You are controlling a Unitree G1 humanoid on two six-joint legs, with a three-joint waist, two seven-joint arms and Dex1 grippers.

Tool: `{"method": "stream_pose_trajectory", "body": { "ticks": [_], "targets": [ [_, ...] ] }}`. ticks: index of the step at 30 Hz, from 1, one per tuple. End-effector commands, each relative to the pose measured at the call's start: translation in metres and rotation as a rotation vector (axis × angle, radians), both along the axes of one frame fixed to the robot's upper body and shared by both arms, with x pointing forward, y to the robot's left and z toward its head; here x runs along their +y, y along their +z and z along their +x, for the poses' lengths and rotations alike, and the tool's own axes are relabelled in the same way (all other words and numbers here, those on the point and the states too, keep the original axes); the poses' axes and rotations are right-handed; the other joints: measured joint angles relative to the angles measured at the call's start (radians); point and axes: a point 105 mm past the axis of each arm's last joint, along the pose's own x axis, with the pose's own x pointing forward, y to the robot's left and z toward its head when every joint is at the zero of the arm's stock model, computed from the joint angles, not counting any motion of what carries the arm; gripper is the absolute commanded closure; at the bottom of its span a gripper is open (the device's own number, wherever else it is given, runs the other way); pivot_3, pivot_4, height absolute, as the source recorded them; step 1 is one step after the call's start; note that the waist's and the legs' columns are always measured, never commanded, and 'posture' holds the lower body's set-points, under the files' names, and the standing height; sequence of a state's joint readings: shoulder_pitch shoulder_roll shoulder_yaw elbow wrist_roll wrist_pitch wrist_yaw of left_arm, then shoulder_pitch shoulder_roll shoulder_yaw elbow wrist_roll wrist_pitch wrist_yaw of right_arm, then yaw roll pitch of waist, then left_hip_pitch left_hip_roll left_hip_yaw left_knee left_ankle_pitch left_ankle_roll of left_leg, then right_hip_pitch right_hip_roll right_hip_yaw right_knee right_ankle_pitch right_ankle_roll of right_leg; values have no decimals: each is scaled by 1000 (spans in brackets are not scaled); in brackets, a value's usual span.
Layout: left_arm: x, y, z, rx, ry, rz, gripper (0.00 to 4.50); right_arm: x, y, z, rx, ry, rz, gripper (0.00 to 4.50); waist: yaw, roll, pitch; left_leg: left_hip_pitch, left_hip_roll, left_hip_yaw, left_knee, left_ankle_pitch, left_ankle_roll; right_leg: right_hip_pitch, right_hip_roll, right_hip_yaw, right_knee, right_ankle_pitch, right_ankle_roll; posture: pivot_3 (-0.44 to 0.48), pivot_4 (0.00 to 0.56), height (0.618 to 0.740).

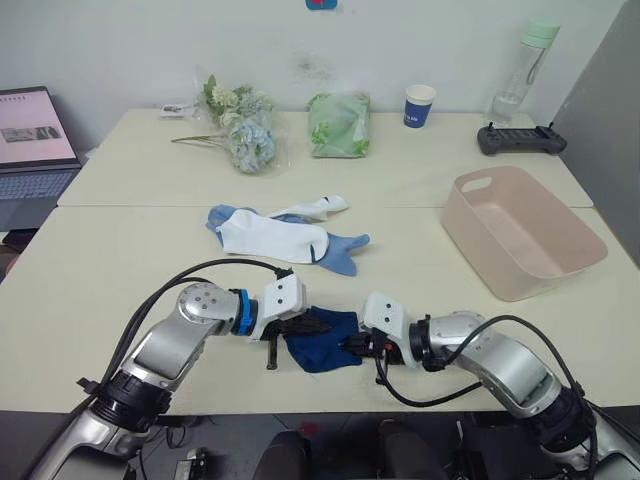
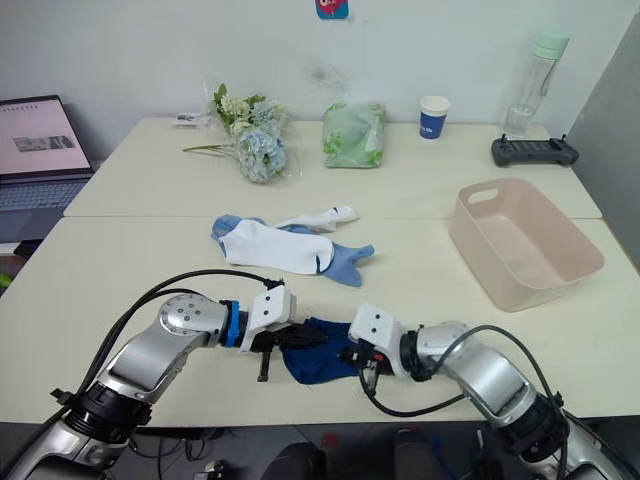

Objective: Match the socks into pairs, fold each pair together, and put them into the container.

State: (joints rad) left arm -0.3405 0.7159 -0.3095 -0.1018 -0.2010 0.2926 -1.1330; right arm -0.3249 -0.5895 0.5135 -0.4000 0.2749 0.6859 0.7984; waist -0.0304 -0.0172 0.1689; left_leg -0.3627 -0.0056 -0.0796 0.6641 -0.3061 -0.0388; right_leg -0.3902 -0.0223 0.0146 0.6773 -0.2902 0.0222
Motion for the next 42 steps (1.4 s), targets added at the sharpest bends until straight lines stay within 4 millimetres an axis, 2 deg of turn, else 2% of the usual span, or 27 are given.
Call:
{"method": "stream_pose_trajectory", "body": {
  "ticks": [1,3,7,9,11,13,16,20,23,29,33,38,42],
  "targets": [
    [14,-1,3,-28,28,34,4500,-10,-5,-11,10,26,-35,4448,0,0,0,0,0,0,0,0,0,0,0,0,0,0,0,0,150,740],
    [13,5,-1,-65,-9,18,4500,-14,-3,-13,-7,28,-32,4448,0,0,0,0,0,0,0,0,0,0,0,0,0,0,0,0,150,740],
    [-2,35,-8,-124,-65,-100,4500,-12,21,-9,-73,-11,58,4448,1,0,0,0,1,0,0,0,0,0,0,0,0,0,0,0,150,740],
    [-1,39,-13,-137,-97,-85,4500,-15,31,-6,-124,-41,81,4448,1,-1,0,0,0,0,0,0,0,0,0,0,0,0,0,0,150,740],
    [2,34,-18,-121,-119,-57,4500,-19,39,-3,-170,-90,98,4448,1,-1,0,0,0,0,0,0,0,0,-1,0,0,0,0,0,150,740],
    [10,18,-21,-105,-130,17,4500,-24,40,1,-174,-159,87,4448,-1,0,0,0,0,0,0,0,0,0,0,1,0,0,0,0,150,740],
    [26,-5,-19,-128,-141,148,4500,-31,35,1,-22,-242,84,4448,1,0,0,0,1,0,0,0,0,0,0,0,0,0,0,0,150,740],
    [34,-13,-16,-119,-131,179,4500,-37,32,2,117,-284,65,4448,1,0,0,0,0,0,0,0,0,1,0,0,1,0,0,0,150,740],
    [39,-18,-18,-107,-123,188,4500,-37,34,2,245,-329,109,3890,0,0,0,1,1,0,0,0,0,1,0,0,1,0,0,0,150,740],
    [40,-21,-23,-97,-123,184,4500,-23,21,0,492,-402,162,1837,-1,0,0,2,1,0,-1,0,0,1,0,0,1,0,0,0,150,740],
    [41,-21,-25,-95,-119,183,4500,-13,14,1,573,-419,166,1837,-2,1,0,2,1,1,-1,0,0,0,0,1,1,0,0,0,150,740],
    [42,-21,-26,-91,-106,177,4500,17,14,5,681,-402,237,1837,-6,2,-1,3,2,1,-2,0,0,0,1,1,2,0,0,0,150,740],
    [43,-19,-22,-90,-77,159,4500,37,12,13,702,-387,260,1837,-8,2,0,3,3,1,-2,0,0,0,2,1,2,0,0,0,150,740]
  ]
}}
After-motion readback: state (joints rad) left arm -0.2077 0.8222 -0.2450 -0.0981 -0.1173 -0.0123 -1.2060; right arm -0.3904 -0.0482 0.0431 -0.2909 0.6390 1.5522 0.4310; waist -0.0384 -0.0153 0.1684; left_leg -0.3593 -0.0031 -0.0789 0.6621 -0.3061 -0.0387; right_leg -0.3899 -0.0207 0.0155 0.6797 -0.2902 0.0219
